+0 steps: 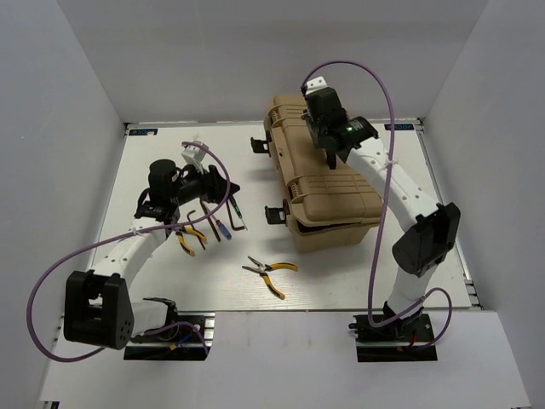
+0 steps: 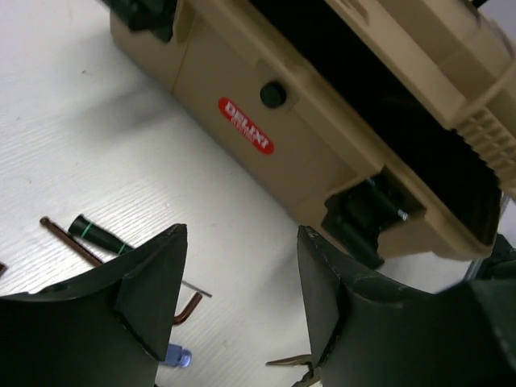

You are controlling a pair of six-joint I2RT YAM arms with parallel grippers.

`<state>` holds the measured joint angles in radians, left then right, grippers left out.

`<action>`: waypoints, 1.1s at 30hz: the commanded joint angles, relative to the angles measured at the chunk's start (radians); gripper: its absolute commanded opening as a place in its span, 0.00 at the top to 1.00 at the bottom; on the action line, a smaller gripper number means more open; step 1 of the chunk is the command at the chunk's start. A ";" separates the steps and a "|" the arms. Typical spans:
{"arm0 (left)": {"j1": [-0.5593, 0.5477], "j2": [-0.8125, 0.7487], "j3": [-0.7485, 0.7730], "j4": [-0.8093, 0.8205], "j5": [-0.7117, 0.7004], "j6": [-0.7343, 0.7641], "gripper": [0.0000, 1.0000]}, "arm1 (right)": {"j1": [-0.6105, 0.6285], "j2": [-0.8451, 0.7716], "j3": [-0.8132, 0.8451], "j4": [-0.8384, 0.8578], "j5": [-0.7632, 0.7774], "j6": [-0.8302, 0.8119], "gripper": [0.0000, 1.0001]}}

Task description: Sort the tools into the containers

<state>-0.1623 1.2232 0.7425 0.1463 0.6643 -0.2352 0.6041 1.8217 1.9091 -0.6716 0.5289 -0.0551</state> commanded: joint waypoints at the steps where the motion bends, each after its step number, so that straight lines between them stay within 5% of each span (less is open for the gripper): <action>1: -0.025 0.013 0.086 0.052 0.043 -0.045 0.32 | -0.010 -0.196 0.122 0.050 -0.003 -0.003 1.00; 10: -0.141 0.212 0.296 0.015 0.029 -0.105 0.30 | -0.116 -0.282 0.133 0.072 -0.072 0.100 1.00; 20: -0.341 0.358 0.468 -0.263 -0.232 -0.067 0.23 | -0.285 -0.285 0.120 0.076 -0.153 0.182 1.00; 33: -0.499 0.453 0.637 -0.419 -0.417 0.043 0.17 | -0.490 -0.283 0.067 0.056 -0.619 0.408 1.00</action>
<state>-0.6331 1.6794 1.3354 -0.2298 0.3031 -0.2317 0.1589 1.6428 1.9270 -0.8276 0.0284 0.2729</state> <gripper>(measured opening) 0.823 0.317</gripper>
